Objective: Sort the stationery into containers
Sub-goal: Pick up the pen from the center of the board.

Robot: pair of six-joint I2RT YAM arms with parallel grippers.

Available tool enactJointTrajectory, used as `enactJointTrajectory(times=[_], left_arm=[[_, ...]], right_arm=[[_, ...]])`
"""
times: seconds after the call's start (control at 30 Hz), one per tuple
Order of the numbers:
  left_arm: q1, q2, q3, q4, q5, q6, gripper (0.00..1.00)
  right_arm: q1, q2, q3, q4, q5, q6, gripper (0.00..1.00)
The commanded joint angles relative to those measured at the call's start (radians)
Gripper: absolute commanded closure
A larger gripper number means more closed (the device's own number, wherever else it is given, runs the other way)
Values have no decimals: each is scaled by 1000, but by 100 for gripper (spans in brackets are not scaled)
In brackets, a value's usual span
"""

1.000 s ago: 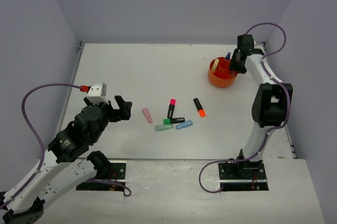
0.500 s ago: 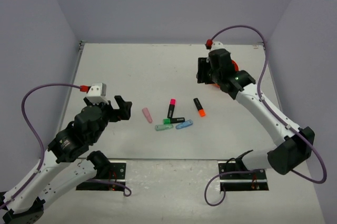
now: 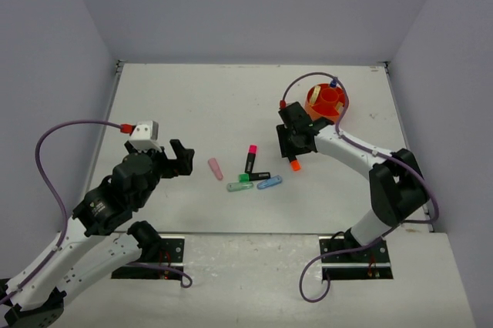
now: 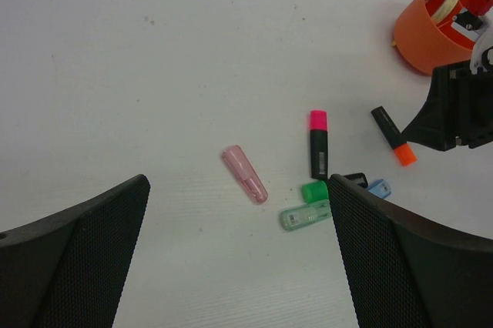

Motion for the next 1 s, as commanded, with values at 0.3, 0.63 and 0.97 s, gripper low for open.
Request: enactJointTrajectory(times=[0.3, 0.63, 0.97], left_arm=[[0, -17, -13, 37, 2, 18, 0], [0, -16, -13, 38, 3, 19, 0], [0, 5, -5, 38, 7, 9, 0]], right_arm=[[5, 115, 25, -37, 67, 15, 52], [-63, 213, 61, -65, -87, -46, 55], [-59, 193, 63, -71, -51, -50, 99]])
